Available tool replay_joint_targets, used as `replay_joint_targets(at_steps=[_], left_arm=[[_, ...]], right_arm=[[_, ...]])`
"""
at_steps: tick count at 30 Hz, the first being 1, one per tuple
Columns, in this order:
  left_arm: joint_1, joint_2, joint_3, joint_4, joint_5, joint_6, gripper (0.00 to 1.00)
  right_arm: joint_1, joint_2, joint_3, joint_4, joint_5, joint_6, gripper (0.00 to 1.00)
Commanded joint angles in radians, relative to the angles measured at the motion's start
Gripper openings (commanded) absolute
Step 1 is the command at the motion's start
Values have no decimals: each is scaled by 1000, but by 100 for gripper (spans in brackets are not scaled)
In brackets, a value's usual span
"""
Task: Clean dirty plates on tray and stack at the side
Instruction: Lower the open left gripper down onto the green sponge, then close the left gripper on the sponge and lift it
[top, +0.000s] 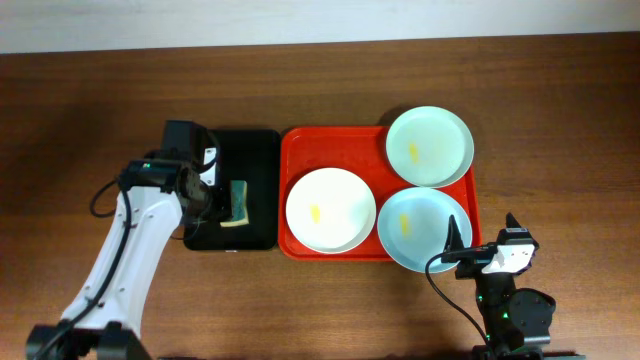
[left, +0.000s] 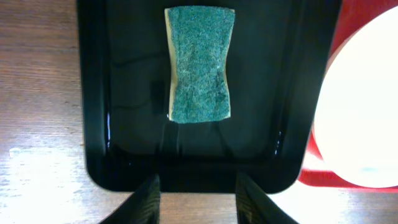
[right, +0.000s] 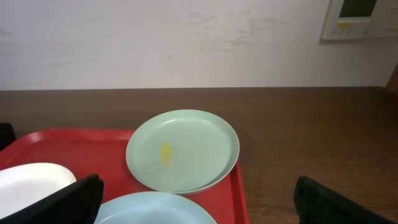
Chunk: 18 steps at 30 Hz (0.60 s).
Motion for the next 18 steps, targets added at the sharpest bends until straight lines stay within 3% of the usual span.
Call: replay_joint_targets(at_steps=[1, 8, 18], left_arm=[[-2, 83, -8, 46, 14, 2, 37], [-2, 155, -8, 164, 15, 2, 28], [-12, 177, -8, 217, 15, 2, 26]], right_arm=[[6, -6, -5, -6, 12, 8, 98], [6, -6, -5, -6, 12, 8, 98], [6, -6, -5, -6, 12, 8, 98]])
